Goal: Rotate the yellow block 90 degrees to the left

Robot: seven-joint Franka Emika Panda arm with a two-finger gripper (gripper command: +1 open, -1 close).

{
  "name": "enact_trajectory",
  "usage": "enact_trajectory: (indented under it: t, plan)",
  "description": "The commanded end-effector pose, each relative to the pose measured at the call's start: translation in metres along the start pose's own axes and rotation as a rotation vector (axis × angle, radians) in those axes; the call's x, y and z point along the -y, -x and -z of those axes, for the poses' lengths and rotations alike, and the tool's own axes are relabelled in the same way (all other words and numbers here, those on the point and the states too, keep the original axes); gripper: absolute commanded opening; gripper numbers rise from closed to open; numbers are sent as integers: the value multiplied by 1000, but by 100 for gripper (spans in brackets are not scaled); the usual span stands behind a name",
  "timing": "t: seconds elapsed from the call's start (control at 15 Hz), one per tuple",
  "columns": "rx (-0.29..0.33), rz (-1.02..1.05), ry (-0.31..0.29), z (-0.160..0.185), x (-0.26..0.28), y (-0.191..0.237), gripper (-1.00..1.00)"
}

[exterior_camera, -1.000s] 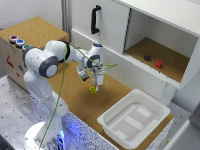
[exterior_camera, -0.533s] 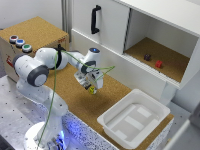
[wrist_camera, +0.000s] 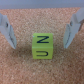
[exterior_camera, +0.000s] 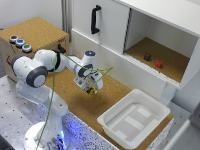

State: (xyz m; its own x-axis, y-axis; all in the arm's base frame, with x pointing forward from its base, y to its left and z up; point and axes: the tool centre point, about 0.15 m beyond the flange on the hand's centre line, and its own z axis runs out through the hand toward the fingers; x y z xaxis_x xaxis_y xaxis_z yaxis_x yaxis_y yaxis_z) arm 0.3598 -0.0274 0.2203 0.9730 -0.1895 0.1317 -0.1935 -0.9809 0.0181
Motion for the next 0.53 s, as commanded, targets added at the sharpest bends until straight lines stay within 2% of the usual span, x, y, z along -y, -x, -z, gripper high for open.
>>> enact_trajectory:
  t: [0.0, 0.33, 0.47]
  plan:
    - [36, -65, 42, -28, -3, -19, -100]
    - [11, -107, 35, -28, -8, -27, -100]
    - [11, -127, 13, -14, -12, -25, -100]
